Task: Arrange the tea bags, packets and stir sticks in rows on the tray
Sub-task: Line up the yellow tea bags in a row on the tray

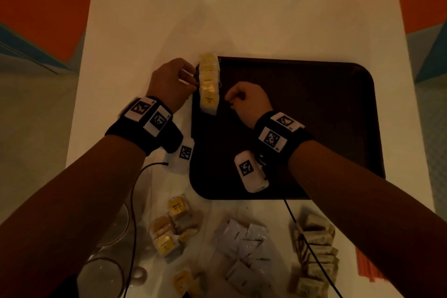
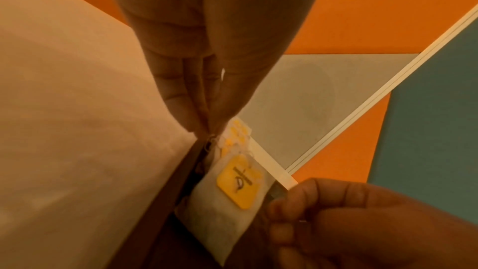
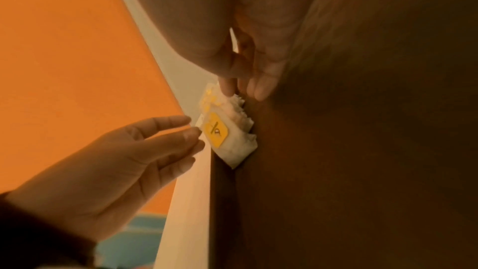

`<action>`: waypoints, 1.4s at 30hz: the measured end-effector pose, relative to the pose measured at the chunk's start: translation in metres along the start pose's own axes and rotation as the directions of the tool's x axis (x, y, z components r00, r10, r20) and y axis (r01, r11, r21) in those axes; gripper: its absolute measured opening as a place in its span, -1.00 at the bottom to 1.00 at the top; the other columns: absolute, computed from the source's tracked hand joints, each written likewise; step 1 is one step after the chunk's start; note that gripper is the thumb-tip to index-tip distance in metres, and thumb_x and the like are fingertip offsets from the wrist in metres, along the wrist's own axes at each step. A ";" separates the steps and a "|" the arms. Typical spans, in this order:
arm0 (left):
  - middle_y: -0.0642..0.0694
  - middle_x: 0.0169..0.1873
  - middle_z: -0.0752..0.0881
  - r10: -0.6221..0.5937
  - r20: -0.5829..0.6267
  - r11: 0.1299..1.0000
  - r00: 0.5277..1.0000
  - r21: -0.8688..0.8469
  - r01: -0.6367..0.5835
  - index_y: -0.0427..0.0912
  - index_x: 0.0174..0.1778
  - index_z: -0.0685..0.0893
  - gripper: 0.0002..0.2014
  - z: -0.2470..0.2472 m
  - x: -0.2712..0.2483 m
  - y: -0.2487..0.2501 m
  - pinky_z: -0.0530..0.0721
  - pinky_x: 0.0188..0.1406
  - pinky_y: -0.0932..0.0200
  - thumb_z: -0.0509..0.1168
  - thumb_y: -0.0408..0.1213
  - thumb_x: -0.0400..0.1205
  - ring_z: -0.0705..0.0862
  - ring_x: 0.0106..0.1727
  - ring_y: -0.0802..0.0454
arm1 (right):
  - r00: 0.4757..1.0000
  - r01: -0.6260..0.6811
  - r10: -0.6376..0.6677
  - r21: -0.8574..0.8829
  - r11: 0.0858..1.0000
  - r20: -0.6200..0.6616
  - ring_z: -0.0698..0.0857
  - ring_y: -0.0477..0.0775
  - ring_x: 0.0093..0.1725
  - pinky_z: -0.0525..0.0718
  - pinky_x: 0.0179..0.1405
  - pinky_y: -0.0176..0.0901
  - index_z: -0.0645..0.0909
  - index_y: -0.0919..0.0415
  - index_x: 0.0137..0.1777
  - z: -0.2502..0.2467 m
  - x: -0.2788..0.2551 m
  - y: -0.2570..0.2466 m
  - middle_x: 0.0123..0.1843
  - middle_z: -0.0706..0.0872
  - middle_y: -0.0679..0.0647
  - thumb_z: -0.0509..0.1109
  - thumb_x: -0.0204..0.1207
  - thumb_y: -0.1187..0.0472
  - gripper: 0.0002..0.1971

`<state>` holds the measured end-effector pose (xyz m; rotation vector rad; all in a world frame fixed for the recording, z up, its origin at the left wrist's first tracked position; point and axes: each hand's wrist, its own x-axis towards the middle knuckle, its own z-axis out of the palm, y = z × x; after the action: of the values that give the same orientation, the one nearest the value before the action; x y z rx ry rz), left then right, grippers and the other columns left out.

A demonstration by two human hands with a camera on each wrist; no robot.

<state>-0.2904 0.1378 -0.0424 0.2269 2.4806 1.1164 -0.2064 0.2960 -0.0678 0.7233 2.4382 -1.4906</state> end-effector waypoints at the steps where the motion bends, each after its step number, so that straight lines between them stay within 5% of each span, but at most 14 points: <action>1: -0.19 -0.14 0.75 0.017 0.034 0.998 0.999 0.061 -0.019 -0.17 -0.07 0.63 -0.77 -0.002 -0.001 -0.001 0.71 -0.04 0.00 0.41 -0.48 0.42 0.71 -0.14 -0.08 | 0.999 0.021 -0.018 -0.048 0.999 0.048 0.67 0.17 0.06 0.65 0.20 0.05 0.65 0.11 -0.30 -0.002 -0.004 0.001 0.06 0.69 0.21 0.14 0.45 0.54 -0.63; 4: -0.19 -0.09 0.77 0.009 0.166 0.979 0.986 0.200 -0.042 -0.23 -0.06 0.66 -0.76 -0.004 -0.006 -0.001 0.59 -0.05 0.15 0.48 -0.41 0.38 0.71 -0.08 -0.06 | 0.974 0.155 -0.112 -0.220 0.963 0.194 0.58 0.19 0.25 0.49 0.36 -0.13 0.73 0.25 -0.04 -0.003 -0.017 -0.002 0.25 0.60 0.23 0.07 0.41 0.62 -0.56; 7: -0.12 -0.14 0.74 -0.006 0.177 0.968 0.984 0.248 -0.039 -0.22 -0.07 0.66 -0.71 0.003 -0.010 0.000 0.51 -0.14 0.18 0.53 -0.29 0.35 0.64 -0.16 0.04 | 0.968 0.180 -0.130 -0.236 0.955 0.214 0.54 0.18 0.30 0.40 0.29 -0.33 0.61 0.25 0.27 0.004 -0.017 -0.007 0.35 0.53 0.23 0.04 0.43 0.62 -0.48; 11: -0.11 -0.13 0.71 -0.005 0.085 0.963 0.996 0.270 -0.018 -0.20 -0.12 0.65 -0.78 0.012 -0.012 -0.001 0.49 -0.15 0.19 0.49 -0.30 0.38 0.64 -0.11 -0.03 | 0.982 0.165 -0.143 -0.195 0.967 0.120 0.58 0.21 0.21 0.43 0.15 -0.40 0.62 0.32 0.23 0.017 -0.010 -0.007 0.31 0.51 0.25 0.10 0.46 0.60 -0.57; 17: -0.14 -0.08 0.70 -0.003 0.086 0.954 0.996 0.298 -0.023 -0.18 -0.14 0.64 -0.80 0.013 -0.011 -0.006 0.44 -0.16 0.22 0.48 -0.28 0.39 0.53 -0.15 0.07 | 0.979 0.154 -0.128 -0.163 0.975 0.156 0.63 0.16 0.21 0.52 0.27 -0.30 0.60 0.33 0.26 0.017 -0.012 -0.007 0.38 0.51 0.20 0.17 0.50 0.54 -0.62; 20: -0.09 -0.18 0.67 0.002 0.045 0.967 0.999 0.254 -0.014 -0.21 -0.13 0.65 -0.77 0.008 -0.009 -0.003 0.45 -0.16 0.21 0.50 -0.23 0.39 0.55 -0.17 0.08 | 0.988 0.146 -0.135 -0.159 0.977 0.078 0.60 0.14 0.27 0.46 0.26 -0.38 0.59 0.31 0.28 0.012 -0.006 -0.007 0.38 0.53 0.20 0.18 0.48 0.54 -0.59; 22: -0.05 -0.17 0.66 0.002 0.000 0.983 1.000 0.183 -0.002 -0.21 -0.08 0.64 -0.72 0.005 -0.007 -0.001 0.48 -0.13 0.20 0.51 -0.21 0.38 0.59 -0.16 0.07 | 0.993 0.111 -0.108 -0.087 0.990 0.042 0.53 0.15 0.39 0.43 0.41 -0.26 0.49 0.30 0.38 0.010 0.002 -0.010 0.46 0.48 0.22 0.16 0.48 0.55 -0.53; 24: -0.11 -0.04 0.71 -0.005 -0.024 0.990 1.000 0.138 0.008 -0.21 0.01 0.65 -0.67 0.004 -0.003 0.002 0.54 -0.05 0.17 0.51 -0.22 0.39 0.66 -0.11 0.01 | 0.993 0.084 -0.081 -0.037 0.996 0.084 0.42 0.14 0.50 0.35 0.52 -0.14 0.38 0.27 0.47 0.010 0.007 -0.015 0.53 0.41 0.20 0.15 0.49 0.54 -0.47; 26: -0.17 0.06 0.73 -0.011 -0.019 0.991 1.000 0.132 0.013 -0.21 0.09 0.66 -0.65 0.005 0.001 0.003 0.55 0.00 0.18 0.49 -0.25 0.41 0.69 -0.07 -0.01 | 0.988 0.077 -0.067 -0.066 0.995 0.139 0.39 0.14 0.53 0.29 0.50 -0.22 0.32 0.25 0.51 0.012 0.010 -0.018 0.54 0.40 0.20 0.16 0.52 0.50 -0.46; 31: -0.16 0.07 0.73 -0.017 -0.041 0.995 0.999 0.100 0.022 -0.20 0.08 0.66 -0.68 0.009 0.002 0.003 0.55 -0.04 0.24 0.48 -0.31 0.42 0.67 -0.14 0.04 | 0.992 0.095 -0.095 0.002 0.995 0.087 0.50 0.18 0.44 0.41 0.45 -0.16 0.46 0.29 0.42 0.015 0.015 -0.021 0.45 0.52 0.24 0.16 0.49 0.50 -0.52; 33: -0.14 0.06 0.73 -0.018 -0.052 0.997 0.998 0.077 0.022 -0.19 0.06 0.66 -0.70 0.010 0.002 0.002 0.56 -0.06 0.25 0.47 -0.35 0.41 0.68 -0.16 0.04 | 0.994 0.086 -0.083 -0.036 0.996 0.069 0.39 0.16 0.52 0.34 0.54 -0.10 0.43 0.26 0.44 0.014 0.020 -0.021 0.54 0.40 0.22 0.14 0.46 0.53 -0.47; 37: -0.14 0.08 0.73 -0.019 -0.068 1.000 0.997 0.019 0.020 -0.20 0.07 0.64 -0.68 0.010 0.005 0.002 0.56 -0.09 0.27 0.46 -0.41 0.41 0.65 -0.20 0.07 | 0.991 0.078 -0.073 -0.044 0.996 0.108 0.26 0.10 0.59 0.17 0.47 -0.35 0.32 0.23 0.52 0.013 0.025 -0.023 0.61 0.28 0.17 0.12 0.51 0.51 -0.45; 42: -0.12 0.12 0.73 -0.003 -0.053 0.998 0.999 0.066 0.006 -0.19 0.12 0.67 -0.67 0.009 0.009 0.003 0.52 -0.04 0.32 0.46 -0.36 0.43 0.70 -0.13 0.04 | 0.988 0.038 -0.029 -0.055 0.998 0.149 0.33 0.11 0.55 0.26 0.45 -0.29 0.34 0.23 0.50 0.013 0.023 -0.028 0.57 0.35 0.16 0.13 0.58 0.42 -0.53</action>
<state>-0.2952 0.1483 -0.0482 0.2135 2.5662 1.0522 -0.2415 0.2812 -0.0615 0.5422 2.3827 -1.4243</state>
